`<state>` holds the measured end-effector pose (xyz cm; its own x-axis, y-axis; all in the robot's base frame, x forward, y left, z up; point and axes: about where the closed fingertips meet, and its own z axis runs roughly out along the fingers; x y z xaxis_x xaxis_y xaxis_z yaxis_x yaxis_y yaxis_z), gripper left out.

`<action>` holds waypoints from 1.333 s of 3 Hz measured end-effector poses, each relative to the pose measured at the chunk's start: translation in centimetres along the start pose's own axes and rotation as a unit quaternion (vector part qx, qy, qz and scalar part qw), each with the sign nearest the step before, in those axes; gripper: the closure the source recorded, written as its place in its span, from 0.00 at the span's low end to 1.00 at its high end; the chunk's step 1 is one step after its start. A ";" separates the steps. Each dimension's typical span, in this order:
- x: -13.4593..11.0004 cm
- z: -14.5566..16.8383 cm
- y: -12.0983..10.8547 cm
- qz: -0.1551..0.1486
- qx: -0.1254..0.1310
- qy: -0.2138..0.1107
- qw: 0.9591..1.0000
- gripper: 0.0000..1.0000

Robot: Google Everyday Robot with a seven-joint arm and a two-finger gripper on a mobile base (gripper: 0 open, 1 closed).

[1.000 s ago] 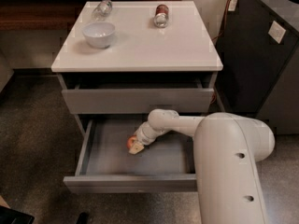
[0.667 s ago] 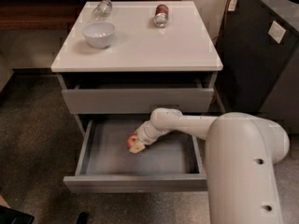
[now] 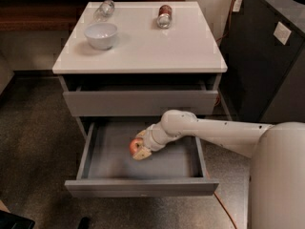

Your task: Pick apple from middle drawer and place on counter

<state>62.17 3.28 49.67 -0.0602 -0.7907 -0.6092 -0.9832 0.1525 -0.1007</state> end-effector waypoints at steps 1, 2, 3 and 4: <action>-1.7 -3.1 1.4 -0.017 -0.012 -0.025 0.999 1.00; -3.4 -6.1 2.9 -0.040 -0.026 -0.043 0.998 1.00; -5.2 -8.6 4.4 -0.069 -0.036 -0.052 0.996 1.00; -6.7 -10.8 5.1 -0.096 -0.044 -0.062 0.993 1.00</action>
Offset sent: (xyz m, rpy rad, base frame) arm -0.0599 -0.0112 0.1123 0.1090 -0.0448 0.1780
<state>55.67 2.98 61.77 0.1449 -0.7209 -0.6777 -0.9863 -0.0505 -0.1572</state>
